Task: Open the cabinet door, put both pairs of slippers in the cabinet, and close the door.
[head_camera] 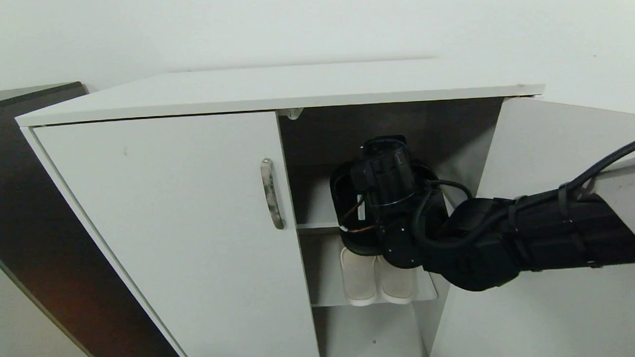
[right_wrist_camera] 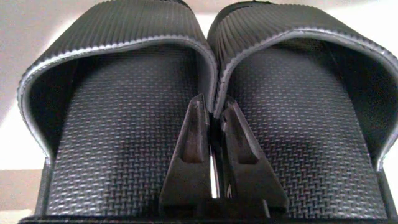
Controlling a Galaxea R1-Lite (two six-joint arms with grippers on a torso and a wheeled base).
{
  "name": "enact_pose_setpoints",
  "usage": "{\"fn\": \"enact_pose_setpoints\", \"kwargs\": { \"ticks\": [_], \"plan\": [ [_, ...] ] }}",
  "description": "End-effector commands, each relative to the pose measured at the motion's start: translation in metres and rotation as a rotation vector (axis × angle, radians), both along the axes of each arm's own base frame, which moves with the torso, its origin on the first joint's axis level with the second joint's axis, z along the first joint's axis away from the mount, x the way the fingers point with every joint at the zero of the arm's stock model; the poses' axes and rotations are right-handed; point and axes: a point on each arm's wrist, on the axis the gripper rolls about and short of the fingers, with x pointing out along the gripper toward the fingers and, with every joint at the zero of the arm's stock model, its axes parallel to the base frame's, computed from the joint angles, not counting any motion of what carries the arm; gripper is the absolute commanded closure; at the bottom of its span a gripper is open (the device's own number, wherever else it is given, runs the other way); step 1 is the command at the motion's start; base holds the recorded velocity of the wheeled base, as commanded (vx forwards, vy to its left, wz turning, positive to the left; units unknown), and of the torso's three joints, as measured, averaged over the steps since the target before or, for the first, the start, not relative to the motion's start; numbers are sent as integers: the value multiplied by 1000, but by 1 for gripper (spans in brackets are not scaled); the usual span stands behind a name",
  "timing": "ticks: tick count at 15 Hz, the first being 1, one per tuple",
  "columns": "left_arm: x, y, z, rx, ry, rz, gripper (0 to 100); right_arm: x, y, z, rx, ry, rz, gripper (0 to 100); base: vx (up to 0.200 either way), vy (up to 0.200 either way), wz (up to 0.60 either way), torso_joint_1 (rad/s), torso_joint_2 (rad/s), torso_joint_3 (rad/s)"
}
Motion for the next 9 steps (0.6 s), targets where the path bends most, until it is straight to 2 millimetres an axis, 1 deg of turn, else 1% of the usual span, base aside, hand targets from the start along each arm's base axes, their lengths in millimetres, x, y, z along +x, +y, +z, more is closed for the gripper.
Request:
{"fn": "enact_pose_setpoints", "kwargs": {
  "ticks": [1, 5, 8, 9],
  "plan": [
    [0, 0, 0, 0, 0, 0, 100, 19, 6, -8, -3, 3, -23, 100, 0, 0, 0, 0, 0, 0],
    [0, 0, 0, -1, 0, 2, 100, 39, 14, -6, 5, -4, -43, 100, 0, 0, 0, 0, 0, 0],
    [0, 0, 0, -1, 0, 0, 100, 53, 15, -4, -2, 6, -56, 100, 0, 0, 0, 0, 0, 0],
    [0, 0, 0, -1, 0, 0, 100, 53, 15, -5, -3, 8, -54, 100, 0, 0, 0, 0, 0, 0]
  ]
}}
